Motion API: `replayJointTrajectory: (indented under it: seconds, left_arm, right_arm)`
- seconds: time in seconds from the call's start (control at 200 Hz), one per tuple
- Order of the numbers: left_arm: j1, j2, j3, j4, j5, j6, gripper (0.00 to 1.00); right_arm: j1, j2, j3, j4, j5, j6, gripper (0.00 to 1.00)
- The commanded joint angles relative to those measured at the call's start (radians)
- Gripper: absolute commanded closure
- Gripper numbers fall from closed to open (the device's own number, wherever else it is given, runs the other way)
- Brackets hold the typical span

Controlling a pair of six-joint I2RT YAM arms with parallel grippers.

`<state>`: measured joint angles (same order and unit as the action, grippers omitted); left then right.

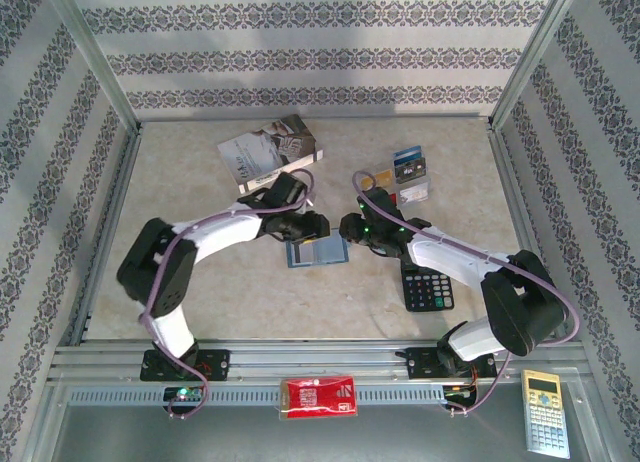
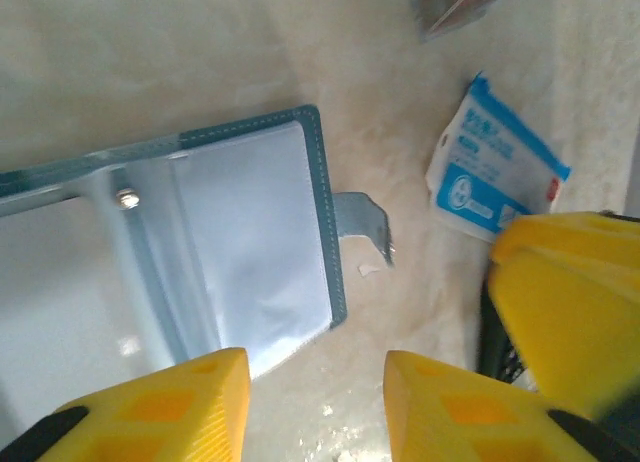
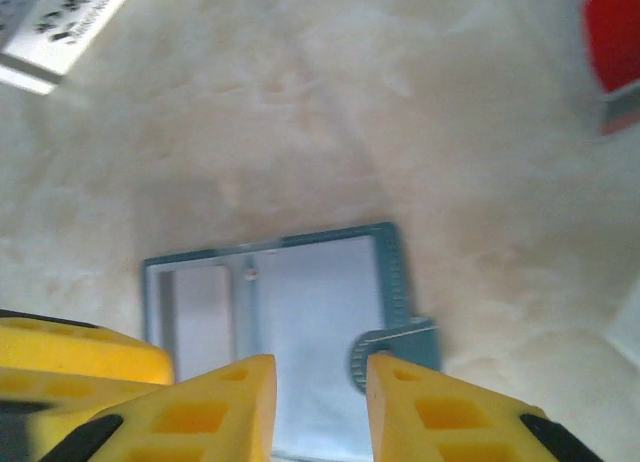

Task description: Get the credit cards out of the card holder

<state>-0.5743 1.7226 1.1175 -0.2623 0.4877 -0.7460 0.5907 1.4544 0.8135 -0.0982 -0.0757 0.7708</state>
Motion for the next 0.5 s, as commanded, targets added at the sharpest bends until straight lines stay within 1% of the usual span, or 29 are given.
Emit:
replayJointTrajectory:
  seconds: [0.0, 0.115, 0.205, 0.295, 0.495]
  left_arm:
    - [0.036, -0.093, -0.071, -0.102, -0.119, 0.026, 0.55]
    - [0.067, -0.163, -0.124, -0.158, -0.195, 0.034, 0.52]
    - [0.081, -0.195, -0.154, -0.17, -0.224, 0.036, 0.5]
    - [0.085, -0.202, -0.168, -0.16, -0.222, 0.032, 0.5]
    - [0.084, -0.141, -0.155, -0.12, -0.161, 0.03, 0.6]
  right_arm:
    - [-0.005, 0.038, 0.018, 0.092, -0.154, -0.009, 0.69]
    - [0.014, 0.111, 0.059, 0.114, -0.242, -0.001, 0.68]
    - [0.039, 0.163, 0.093, 0.111, -0.257, 0.0, 0.67]
    - [0.053, 0.213, 0.115, 0.115, -0.268, 0.018, 0.68]
    - [0.065, 0.299, 0.149, 0.109, -0.281, 0.033, 0.75]
